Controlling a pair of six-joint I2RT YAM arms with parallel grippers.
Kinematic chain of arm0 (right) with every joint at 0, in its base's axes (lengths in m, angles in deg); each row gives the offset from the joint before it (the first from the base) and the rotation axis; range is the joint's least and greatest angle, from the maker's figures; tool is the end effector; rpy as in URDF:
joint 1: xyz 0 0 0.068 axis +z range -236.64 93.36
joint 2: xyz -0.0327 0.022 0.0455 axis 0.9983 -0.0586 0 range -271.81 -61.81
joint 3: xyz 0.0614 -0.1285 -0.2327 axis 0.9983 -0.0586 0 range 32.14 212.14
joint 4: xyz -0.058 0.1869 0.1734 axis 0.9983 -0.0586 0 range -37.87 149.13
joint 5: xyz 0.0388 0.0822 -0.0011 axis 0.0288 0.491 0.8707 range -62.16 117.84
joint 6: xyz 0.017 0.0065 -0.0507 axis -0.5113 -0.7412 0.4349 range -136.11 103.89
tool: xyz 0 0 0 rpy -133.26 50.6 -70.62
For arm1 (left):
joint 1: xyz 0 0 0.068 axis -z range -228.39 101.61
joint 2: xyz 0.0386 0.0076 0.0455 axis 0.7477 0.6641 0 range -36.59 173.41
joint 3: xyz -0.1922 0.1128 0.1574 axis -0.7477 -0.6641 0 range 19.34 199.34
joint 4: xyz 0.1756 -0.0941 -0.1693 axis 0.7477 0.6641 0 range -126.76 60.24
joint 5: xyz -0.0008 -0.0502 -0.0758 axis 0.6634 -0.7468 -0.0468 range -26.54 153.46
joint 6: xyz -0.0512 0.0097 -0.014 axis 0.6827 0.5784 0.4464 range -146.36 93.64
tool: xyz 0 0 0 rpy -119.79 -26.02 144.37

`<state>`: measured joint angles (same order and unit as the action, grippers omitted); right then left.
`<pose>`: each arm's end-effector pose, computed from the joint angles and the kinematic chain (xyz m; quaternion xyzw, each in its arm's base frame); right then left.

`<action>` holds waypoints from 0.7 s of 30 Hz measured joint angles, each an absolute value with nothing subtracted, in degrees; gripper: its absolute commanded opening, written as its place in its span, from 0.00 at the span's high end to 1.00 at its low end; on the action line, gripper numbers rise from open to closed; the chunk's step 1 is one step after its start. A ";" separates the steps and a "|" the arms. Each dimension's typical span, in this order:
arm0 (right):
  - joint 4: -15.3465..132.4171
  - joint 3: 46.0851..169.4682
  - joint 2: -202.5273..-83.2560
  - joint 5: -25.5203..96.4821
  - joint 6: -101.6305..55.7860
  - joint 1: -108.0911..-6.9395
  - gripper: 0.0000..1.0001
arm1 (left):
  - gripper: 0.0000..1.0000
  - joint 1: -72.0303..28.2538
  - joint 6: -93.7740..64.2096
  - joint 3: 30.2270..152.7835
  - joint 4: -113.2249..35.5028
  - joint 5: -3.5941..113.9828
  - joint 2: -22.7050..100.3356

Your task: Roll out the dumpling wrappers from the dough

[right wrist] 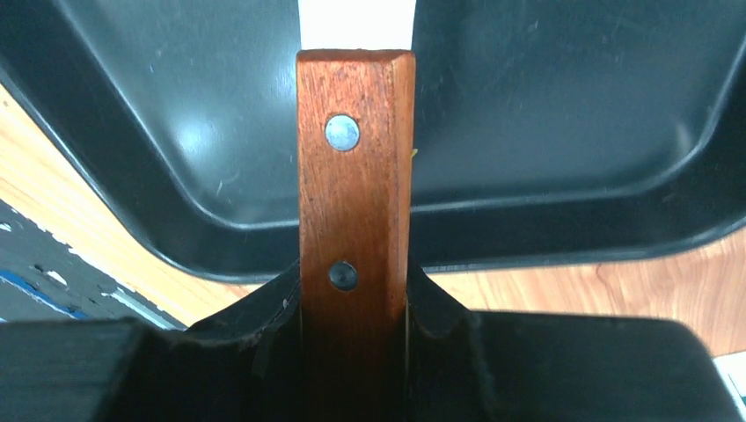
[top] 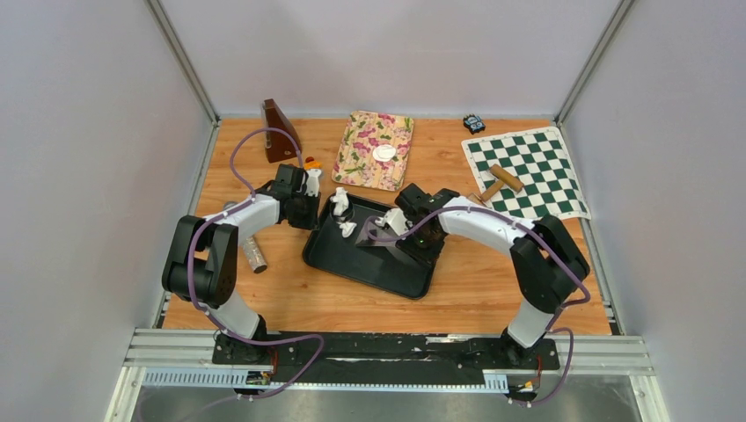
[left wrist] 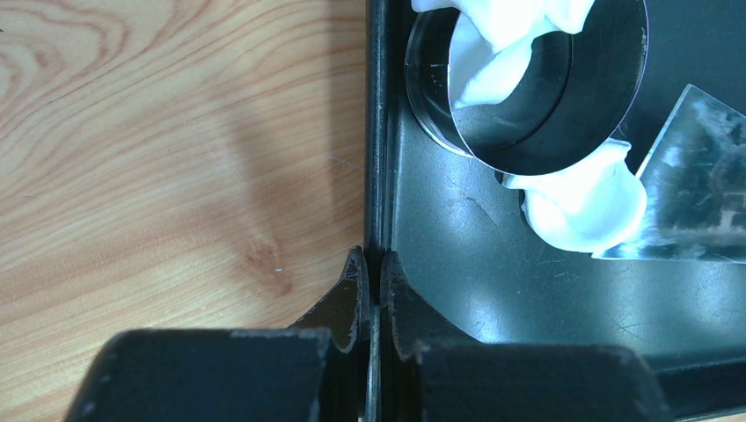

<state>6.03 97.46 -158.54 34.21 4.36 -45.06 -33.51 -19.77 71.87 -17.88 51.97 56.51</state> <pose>0.2231 0.2033 0.1904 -0.5163 0.8533 0.0633 0.0368 0.3023 -0.0877 0.1696 0.0956 0.9554 -0.1436 0.2396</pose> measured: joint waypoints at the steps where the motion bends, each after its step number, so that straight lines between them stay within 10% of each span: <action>1: 6.07 98.38 -159.81 34.60 4.23 -45.06 1.00 | 1.00 -33.49 -19.77 71.87 -17.88 51.95 56.51; 21: 6.60 106.14 -169.42 40.18 0.49 -45.47 1.00 | 1.00 -33.49 -19.77 71.87 -17.88 51.95 56.51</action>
